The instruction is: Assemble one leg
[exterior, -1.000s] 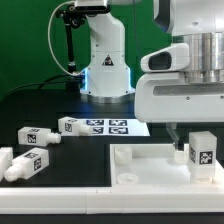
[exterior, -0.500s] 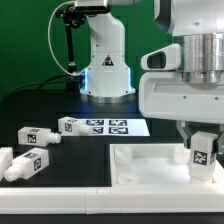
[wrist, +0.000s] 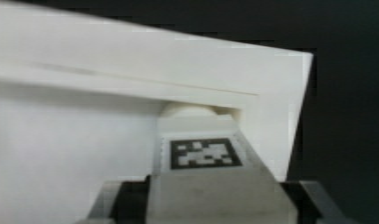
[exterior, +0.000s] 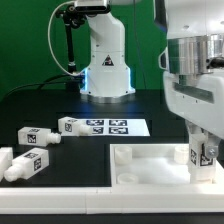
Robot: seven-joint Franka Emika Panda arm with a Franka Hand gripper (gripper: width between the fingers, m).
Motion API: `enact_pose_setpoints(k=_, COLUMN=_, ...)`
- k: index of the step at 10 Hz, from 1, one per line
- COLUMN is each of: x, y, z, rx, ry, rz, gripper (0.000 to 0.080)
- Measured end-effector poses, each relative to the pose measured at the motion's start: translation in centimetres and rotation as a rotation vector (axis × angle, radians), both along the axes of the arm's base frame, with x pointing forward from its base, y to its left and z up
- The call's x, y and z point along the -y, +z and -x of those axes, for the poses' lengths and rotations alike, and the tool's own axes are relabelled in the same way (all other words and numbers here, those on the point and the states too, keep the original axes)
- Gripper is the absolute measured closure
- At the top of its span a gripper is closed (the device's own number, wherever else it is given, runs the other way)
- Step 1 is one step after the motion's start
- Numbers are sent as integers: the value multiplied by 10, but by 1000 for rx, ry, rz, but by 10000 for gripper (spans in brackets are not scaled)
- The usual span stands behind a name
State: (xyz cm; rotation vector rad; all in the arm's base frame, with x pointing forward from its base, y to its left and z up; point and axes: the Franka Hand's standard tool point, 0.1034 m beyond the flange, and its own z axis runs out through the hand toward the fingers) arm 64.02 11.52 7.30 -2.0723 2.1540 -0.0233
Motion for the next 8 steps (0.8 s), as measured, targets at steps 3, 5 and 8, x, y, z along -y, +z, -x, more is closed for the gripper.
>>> enact_pose_setpoints(k=3, x=0, y=-1, z=0, rx=4, ry=52, rz=8, gripper=331)
enact_pose_setpoints(k=5, x=2, y=0, z=0, rx=16, ry=154, rz=24, gripper=214)
enact_pose_setpoints(k=8, x=2, y=0, z=0, rx=16, ry=154, rz=24, gripper=154)
